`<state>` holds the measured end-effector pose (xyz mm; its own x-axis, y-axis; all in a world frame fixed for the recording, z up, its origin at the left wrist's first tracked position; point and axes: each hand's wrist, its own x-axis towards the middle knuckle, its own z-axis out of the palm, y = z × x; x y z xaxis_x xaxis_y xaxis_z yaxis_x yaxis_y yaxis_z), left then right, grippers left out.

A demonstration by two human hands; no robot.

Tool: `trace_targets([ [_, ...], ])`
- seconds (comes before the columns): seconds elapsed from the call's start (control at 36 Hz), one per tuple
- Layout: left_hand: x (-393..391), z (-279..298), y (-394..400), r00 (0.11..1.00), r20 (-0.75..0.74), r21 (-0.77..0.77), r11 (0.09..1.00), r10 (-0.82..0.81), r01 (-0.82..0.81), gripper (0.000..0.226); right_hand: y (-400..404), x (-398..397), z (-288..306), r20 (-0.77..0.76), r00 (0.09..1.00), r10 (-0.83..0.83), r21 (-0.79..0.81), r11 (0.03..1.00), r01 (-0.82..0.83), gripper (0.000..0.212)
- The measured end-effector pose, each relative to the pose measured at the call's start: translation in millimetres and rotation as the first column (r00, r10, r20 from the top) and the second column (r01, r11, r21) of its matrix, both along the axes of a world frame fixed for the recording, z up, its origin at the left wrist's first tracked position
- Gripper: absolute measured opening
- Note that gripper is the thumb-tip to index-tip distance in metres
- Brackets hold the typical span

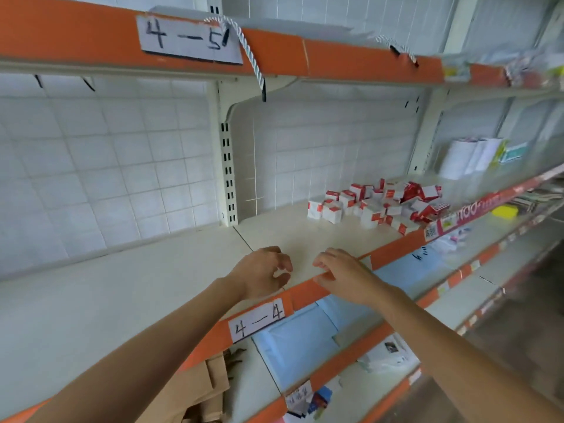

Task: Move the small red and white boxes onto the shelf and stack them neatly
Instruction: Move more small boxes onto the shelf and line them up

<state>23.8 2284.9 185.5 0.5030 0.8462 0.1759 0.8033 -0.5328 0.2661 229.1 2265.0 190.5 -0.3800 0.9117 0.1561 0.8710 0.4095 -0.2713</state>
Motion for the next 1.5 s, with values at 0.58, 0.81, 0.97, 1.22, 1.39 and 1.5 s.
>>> trace_targets([
  [0.58, 85, 1, 129, 0.997, 0.045, 0.039, 0.997, 0.063, -0.065, 0.018, 181, 95, 6, 0.053, 0.990, -0.132, -0.083, 0.987, 0.136, 0.037],
  [0.81, 94, 9, 126, 0.968, 0.082, 0.053, 0.969, 0.238, -0.243, 0.019, 233, 95, 6, 0.077, 0.996, -0.034, -0.029, 0.999, 0.037, 0.048],
  [0.97, 112, 6, 114, 0.925, 0.111, 0.059, 0.927, 0.363, -0.371, 0.018, 244, 87, -5, 0.095, 0.995, -0.036, 0.000, 0.999, 0.036, 0.069],
  [1.22, 109, -10, 54, 0.752, 0.175, 0.002, 0.764, 0.635, -0.645, 0.016, 231, 71, -7, 0.190, 0.947, 0.259, -0.041, 0.966, -0.256, 0.051],
  [1.39, 96, -11, 6, 0.661, 0.165, -0.002, 0.670, 0.732, -0.742, 0.015, 195, 44, -4, 0.163, 0.871, 0.463, -0.075, 0.886, -0.457, 0.035],
  [1.5, 80, -5, -24, 0.611, 0.177, 0.024, 0.618, 0.771, -0.786, 0.015, 164, 19, 4, 0.127, 0.828, 0.547, -0.075, 0.837, -0.542, 0.036],
])
